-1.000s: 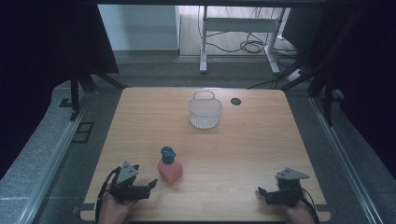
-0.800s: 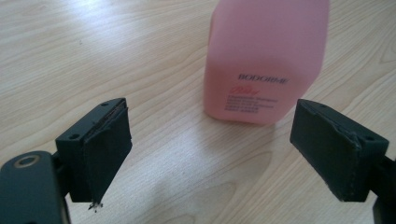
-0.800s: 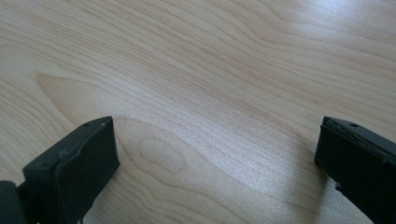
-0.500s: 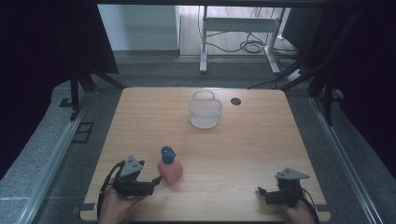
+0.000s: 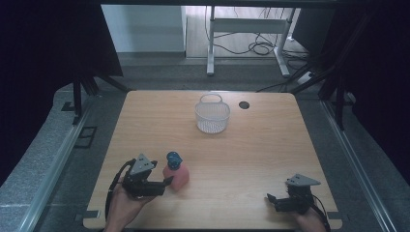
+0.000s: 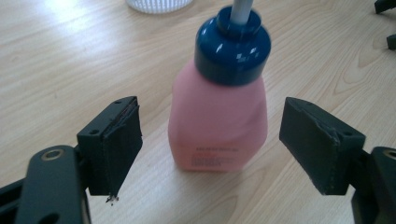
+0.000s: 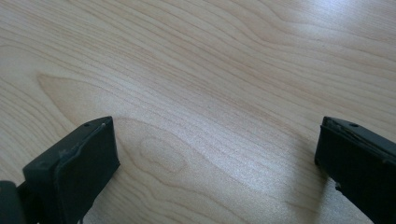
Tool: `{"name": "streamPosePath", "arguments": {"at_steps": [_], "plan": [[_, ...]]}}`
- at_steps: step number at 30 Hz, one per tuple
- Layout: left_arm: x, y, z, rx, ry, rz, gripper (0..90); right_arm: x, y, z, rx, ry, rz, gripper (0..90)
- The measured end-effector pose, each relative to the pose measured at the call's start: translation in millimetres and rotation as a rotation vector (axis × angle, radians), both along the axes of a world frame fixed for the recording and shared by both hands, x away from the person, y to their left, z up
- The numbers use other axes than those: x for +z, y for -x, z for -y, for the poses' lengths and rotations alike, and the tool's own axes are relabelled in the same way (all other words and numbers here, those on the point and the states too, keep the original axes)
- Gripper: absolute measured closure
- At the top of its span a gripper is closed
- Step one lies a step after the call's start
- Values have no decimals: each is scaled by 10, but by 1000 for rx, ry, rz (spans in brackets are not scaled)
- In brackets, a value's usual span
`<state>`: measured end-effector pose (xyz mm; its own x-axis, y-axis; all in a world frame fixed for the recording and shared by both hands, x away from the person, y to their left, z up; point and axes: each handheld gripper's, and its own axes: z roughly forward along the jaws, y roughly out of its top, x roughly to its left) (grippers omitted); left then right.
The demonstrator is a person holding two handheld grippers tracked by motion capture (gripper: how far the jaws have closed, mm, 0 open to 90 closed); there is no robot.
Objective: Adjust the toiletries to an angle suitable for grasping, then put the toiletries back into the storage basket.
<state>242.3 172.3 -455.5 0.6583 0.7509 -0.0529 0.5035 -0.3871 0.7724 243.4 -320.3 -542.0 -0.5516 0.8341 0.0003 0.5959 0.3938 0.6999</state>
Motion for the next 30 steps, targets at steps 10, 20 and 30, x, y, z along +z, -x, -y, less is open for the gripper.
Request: {"name": "streamPosePath", "arguments": {"at_steps": [10, 20, 30], "plan": [[79, -108, 131, -18, 3, 11, 256, 0, 0, 0, 0, 0, 0, 0], [109, -202, 224, -27, 25, 6, 345, 0, 0, 0, 0, 0, 0, 0], [118, -262, 260, -32, 17, -4, 465, 0, -4, -4, 0, 0, 1, 0]]}}
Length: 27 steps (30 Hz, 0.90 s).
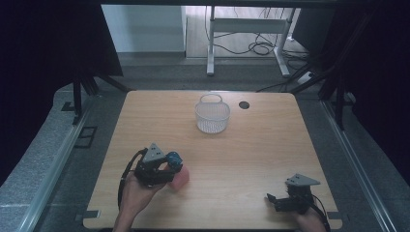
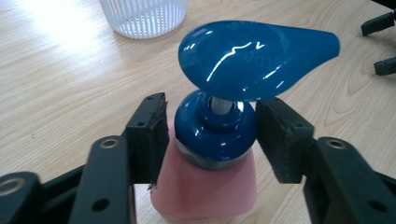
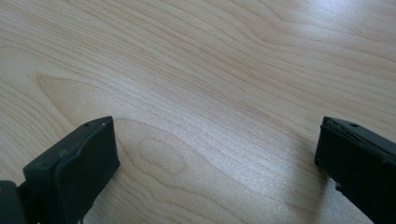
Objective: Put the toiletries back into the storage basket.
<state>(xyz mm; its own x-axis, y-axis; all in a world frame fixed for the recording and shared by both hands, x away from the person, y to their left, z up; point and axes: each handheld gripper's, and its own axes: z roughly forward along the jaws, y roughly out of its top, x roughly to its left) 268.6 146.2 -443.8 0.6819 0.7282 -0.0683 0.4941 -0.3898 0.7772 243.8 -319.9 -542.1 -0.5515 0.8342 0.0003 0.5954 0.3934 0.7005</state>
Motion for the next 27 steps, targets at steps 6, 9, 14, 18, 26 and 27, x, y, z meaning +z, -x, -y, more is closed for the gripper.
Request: {"name": "streamPosePath", "arguments": {"at_steps": [6, 9, 14, 18, 26, 27], "plan": [[24, 2, 27, 1, -22, 2, 520, 0, 1, 0, -1, 0, 0, 0], [30, 4, 42, 4, -30, 3, 523, 0, 0, 0, 0, 0, 0, 0], [44, 12, 67, 3, -51, 8, 526, 0, 0, 0, 0, 0, 0, 0], [73, 9, 82, 4, -63, 13, 526, 0, 0, 0, 0, 0, 0, 0], [154, -43, 93, -1, -52, -2, 526, 0, 0, 1, 1, 2, 0, 0], [164, -50, 96, -1, -52, -3, 526, 0, 0, 1, 1, 1, 0, 0]]}}
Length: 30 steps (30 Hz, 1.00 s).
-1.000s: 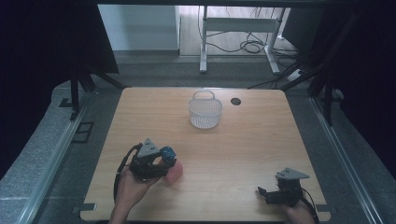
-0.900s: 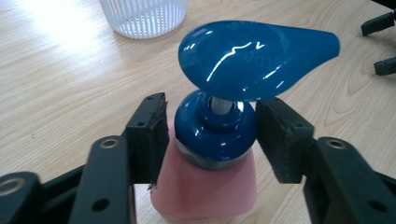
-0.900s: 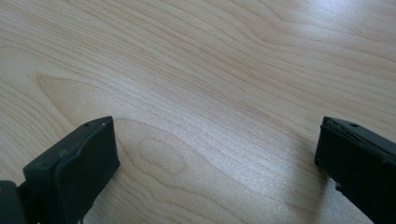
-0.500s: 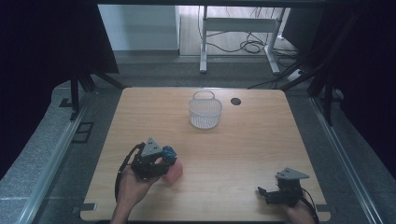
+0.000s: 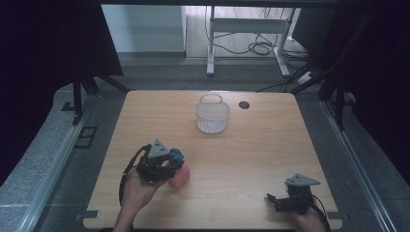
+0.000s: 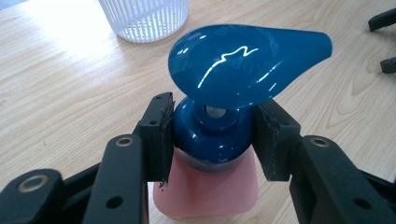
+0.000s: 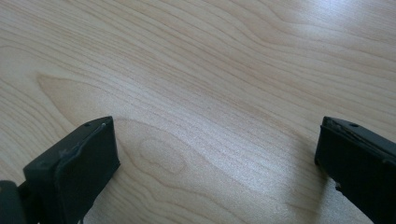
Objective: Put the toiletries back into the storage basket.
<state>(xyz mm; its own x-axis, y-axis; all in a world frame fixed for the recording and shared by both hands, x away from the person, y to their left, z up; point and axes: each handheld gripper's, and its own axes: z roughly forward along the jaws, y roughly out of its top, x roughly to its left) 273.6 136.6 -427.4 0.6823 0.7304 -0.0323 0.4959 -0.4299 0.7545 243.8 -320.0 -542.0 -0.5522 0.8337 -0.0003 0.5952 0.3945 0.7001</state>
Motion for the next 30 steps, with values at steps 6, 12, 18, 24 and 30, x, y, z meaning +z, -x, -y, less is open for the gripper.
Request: {"name": "streamPosePath", "arguments": {"at_steps": [6, 12, 18, 24, 30], "plan": [[79, -54, 35, -10, -6, -5, 526, 0, 0, 0, -1, 0, 0, 0], [165, -121, 79, -16, -6, -4, 527, 0, 0, -1, -1, 0, -1, 0], [255, -191, 132, -20, -15, 1, 527, 1, 0, 1, 1, 2, -1, 0], [314, -263, 167, -24, -10, -5, 527, 3, 0, 3, 2, 3, -2, 0], [358, -344, 193, -20, -15, -7, 526, 1, -1, 1, 0, 2, 1, 0]]}}
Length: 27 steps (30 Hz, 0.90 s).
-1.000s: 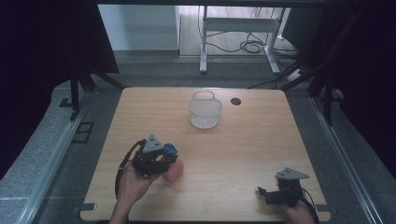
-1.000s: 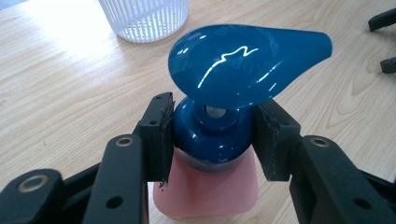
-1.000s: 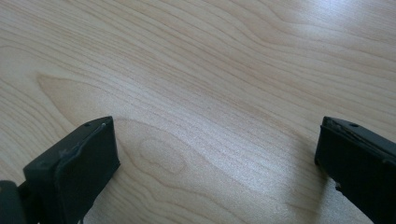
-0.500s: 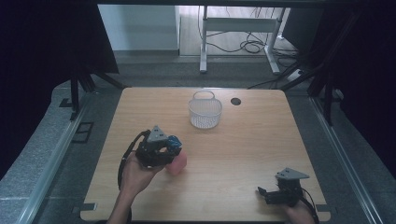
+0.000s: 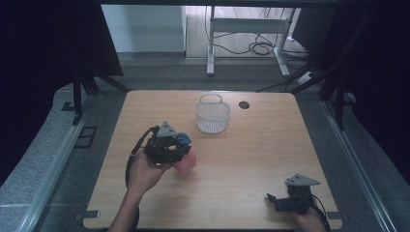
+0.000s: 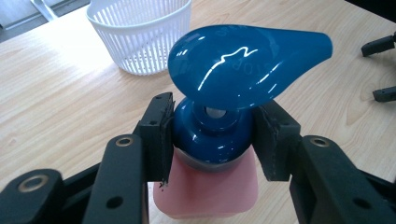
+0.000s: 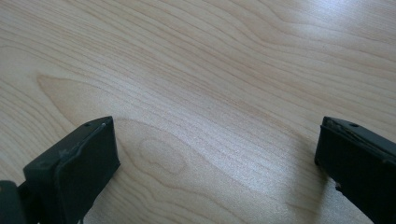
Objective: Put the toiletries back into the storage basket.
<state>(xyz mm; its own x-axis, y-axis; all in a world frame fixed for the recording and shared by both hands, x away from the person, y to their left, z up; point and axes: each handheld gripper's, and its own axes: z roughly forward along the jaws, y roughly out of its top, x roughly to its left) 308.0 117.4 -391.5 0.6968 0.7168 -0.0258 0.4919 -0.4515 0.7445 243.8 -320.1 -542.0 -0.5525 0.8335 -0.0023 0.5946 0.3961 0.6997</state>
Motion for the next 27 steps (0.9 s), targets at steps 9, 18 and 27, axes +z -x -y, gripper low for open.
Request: {"name": "streamPosePath", "arguments": {"at_steps": [9, 18, 27], "plan": [[109, -103, 52, -2, -7, 8, 527, 0, 0, 0, 0, 0, 0, 0], [211, -232, 112, -3, -28, 18, 527, 0, 0, 1, 0, 1, 0, 0], [292, -397, 175, 12, -34, 24, 527, 0, 1, 0, 0, -1, -1, 0]]}}
